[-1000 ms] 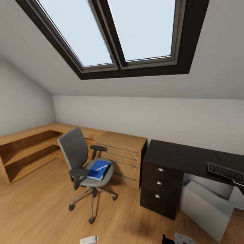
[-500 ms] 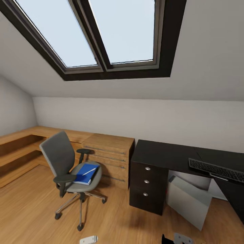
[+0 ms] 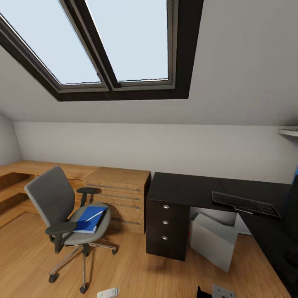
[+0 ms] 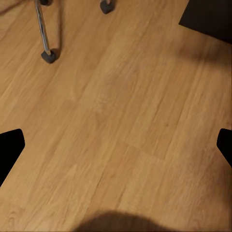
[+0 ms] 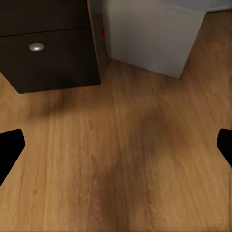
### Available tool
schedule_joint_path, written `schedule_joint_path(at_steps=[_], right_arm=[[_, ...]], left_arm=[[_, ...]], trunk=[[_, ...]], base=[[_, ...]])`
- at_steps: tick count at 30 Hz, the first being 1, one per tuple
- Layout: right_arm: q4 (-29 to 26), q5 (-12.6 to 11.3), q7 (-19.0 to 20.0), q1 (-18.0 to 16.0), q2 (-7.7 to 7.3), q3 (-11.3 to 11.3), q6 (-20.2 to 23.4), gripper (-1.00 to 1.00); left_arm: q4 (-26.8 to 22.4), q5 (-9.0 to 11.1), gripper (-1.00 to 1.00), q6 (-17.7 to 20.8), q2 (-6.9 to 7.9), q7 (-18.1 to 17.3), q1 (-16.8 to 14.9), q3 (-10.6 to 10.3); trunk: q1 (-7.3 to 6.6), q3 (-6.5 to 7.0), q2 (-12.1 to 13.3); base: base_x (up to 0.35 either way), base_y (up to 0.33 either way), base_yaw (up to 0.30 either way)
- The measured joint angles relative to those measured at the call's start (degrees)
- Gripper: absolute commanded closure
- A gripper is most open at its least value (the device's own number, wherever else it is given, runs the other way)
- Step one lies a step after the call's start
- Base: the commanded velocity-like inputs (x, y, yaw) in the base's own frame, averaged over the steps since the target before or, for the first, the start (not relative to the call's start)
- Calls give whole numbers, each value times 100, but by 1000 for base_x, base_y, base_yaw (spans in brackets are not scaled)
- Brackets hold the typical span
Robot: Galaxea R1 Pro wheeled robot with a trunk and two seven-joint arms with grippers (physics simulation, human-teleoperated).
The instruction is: In the bedroom, organize the workspace by keeping the computer under the desk, ensuring the monitor is on the desk, placing the keyboard on the desk next to the monitor, placing the mouse on the desk next to the keyboard, moving the folder from the swivel chair onto the desk next to the mouse, stacking the notebook on top of the folder with the pen on top of the notebook, and positioning the swivel chair next to the desk.
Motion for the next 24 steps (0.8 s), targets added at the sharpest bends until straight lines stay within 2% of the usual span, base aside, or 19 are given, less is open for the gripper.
schedule_joint_path(at_steps=[14,24], right_arm=[[0,5,0,34,-1,0,-11,-100],[0,10,0,34,-1,0,-28,-100]], left_arm=[[0,0,-100,-6,3,0,1,1],[0,-1,-100,-148,5,7,1,1]], trunk=[[-308,327,562],[-528,562,964]], base=[[0,0,-229],[0,0,-221]])
